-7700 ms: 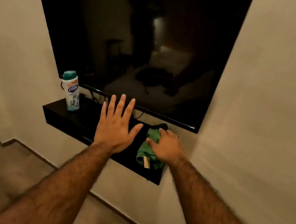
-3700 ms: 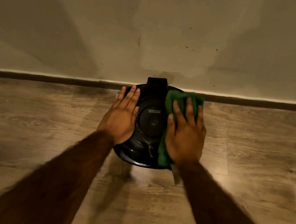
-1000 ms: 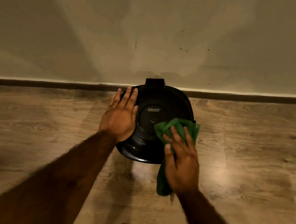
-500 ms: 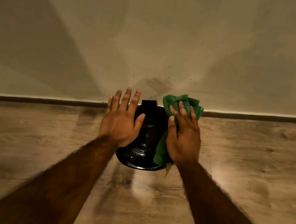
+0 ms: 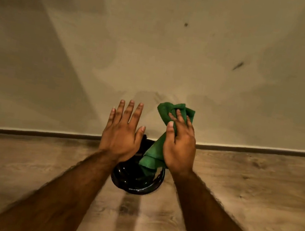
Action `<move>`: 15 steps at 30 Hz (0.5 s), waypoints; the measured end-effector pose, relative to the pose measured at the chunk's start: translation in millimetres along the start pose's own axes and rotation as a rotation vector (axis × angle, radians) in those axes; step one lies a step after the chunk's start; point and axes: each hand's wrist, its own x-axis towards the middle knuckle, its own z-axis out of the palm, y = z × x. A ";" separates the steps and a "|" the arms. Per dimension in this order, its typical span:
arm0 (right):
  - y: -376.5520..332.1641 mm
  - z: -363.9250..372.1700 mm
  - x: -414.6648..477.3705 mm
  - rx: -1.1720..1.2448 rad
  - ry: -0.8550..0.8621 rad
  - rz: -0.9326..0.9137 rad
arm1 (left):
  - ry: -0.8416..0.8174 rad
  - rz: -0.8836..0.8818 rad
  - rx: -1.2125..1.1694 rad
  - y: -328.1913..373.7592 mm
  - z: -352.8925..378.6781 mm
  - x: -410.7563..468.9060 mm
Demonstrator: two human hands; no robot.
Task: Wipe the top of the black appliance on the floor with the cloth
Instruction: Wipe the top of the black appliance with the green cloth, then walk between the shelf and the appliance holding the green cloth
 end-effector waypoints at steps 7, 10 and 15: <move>-101.6 -79.6 29.6 0.138 0.122 -0.055 | 0.155 0.022 0.018 43.4 -128.8 14.0; -157.3 -111.9 41.7 0.189 0.156 -0.099 | 0.228 0.041 0.028 60.8 -193.1 18.0; -270.8 -172.0 60.2 0.276 0.199 -0.199 | 0.373 0.067 0.050 82.7 -323.3 21.1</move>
